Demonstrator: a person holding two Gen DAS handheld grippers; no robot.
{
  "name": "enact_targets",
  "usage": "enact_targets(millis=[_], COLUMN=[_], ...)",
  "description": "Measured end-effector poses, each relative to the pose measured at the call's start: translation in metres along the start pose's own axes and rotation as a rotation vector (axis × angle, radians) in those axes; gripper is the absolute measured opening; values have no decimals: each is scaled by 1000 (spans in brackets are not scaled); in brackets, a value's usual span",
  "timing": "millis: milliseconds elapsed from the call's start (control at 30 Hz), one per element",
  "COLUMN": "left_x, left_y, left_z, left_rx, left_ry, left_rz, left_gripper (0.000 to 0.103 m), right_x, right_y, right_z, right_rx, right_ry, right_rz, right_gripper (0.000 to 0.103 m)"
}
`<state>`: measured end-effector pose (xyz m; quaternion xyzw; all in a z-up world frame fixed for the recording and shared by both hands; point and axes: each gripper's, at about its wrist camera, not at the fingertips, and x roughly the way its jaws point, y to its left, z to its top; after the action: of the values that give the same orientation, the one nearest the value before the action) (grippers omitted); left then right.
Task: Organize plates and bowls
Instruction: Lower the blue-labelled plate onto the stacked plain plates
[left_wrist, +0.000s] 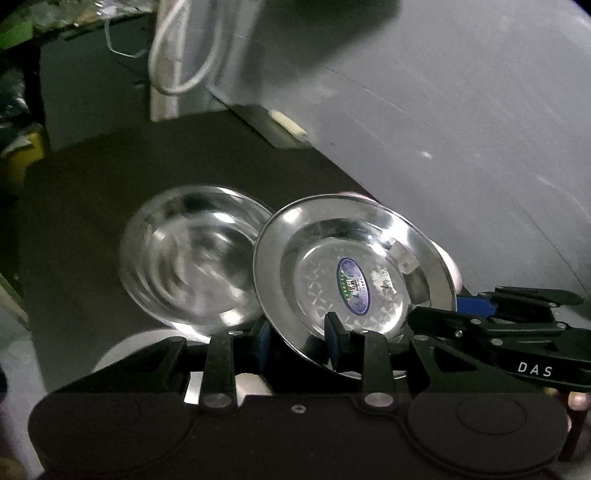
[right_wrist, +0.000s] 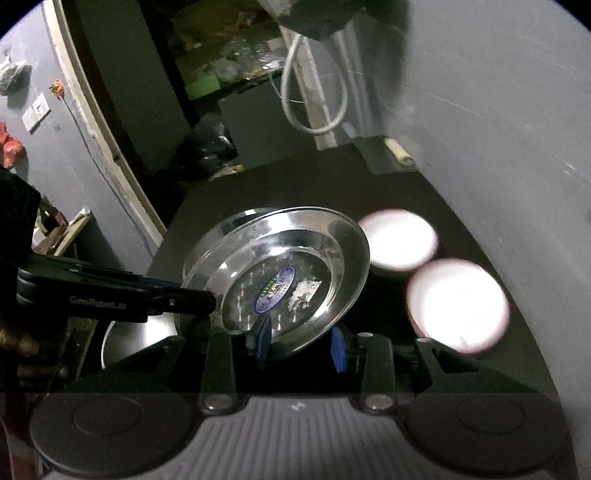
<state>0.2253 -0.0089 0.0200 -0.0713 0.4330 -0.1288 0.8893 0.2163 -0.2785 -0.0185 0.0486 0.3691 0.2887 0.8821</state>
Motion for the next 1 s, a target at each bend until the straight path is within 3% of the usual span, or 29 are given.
enact_targets(millis=[167, 400, 733, 1000], left_x=[8, 25, 29, 29], left_y=[32, 66, 79, 78], left_z=[23, 37, 37, 33], left_rx=[-32, -36, -71, -84], left_ry=[-3, 46, 66, 65], left_rz=[72, 122, 164, 188], left_gripper=[33, 33, 35, 35], right_x=[46, 100, 122, 131], right_y=[13, 24, 37, 52], right_z=[33, 52, 60, 62], right_rx=[-42, -6, 20, -19], right_ry=[18, 122, 180, 214], right_rz=[35, 35, -34, -107], right_gripper=[38, 38, 40, 48])
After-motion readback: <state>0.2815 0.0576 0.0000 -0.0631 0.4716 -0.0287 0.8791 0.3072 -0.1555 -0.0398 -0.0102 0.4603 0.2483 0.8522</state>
